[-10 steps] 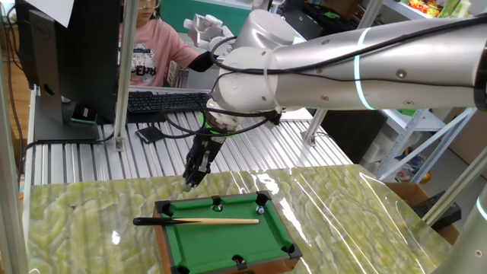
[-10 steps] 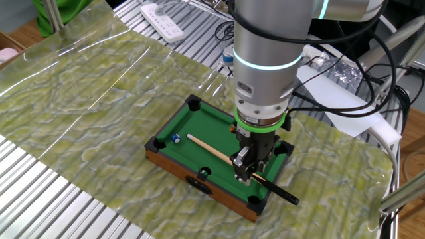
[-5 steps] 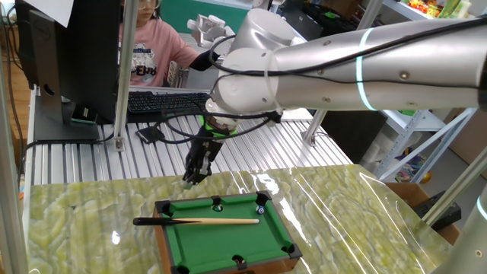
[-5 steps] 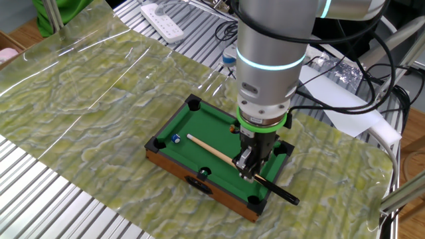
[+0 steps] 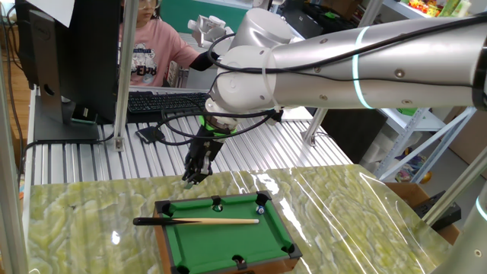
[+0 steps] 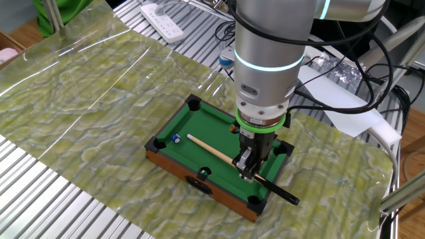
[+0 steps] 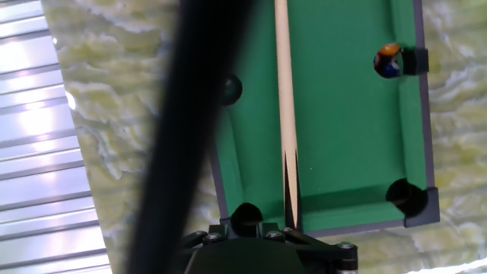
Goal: Hit the pool ball
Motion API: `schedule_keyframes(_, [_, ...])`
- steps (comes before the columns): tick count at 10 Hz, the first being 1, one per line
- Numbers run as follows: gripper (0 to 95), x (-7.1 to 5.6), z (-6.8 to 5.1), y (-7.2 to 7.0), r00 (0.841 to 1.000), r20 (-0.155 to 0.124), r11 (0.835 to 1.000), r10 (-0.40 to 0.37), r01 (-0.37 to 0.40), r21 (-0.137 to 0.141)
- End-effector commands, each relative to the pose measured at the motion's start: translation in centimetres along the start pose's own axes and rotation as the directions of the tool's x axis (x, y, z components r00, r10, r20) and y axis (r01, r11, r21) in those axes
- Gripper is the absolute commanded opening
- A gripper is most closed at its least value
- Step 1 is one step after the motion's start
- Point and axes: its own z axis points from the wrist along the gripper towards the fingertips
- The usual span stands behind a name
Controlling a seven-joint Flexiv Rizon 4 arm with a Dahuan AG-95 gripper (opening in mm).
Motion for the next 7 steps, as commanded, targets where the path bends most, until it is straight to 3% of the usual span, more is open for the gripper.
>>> schedule_keyframes(1, [19.0,0.03,0.04,0.13,1.000,-0.002,1.000,0.009,-0.009,0.001])
schedule_keyframes(5, [19.0,0.13,-0.01,0.08,1.000,0.002,1.000,0.016,-0.016,0.001])
schedule_keyframes(6, [38.0,0.29,-0.11,-0.02,1.000,0.000,1.000,0.007,-0.007,0.003])
schedule_keyframes(7, [38.0,0.49,-0.19,-0.12,1.000,0.002,1.000,0.002,-0.002,0.005])
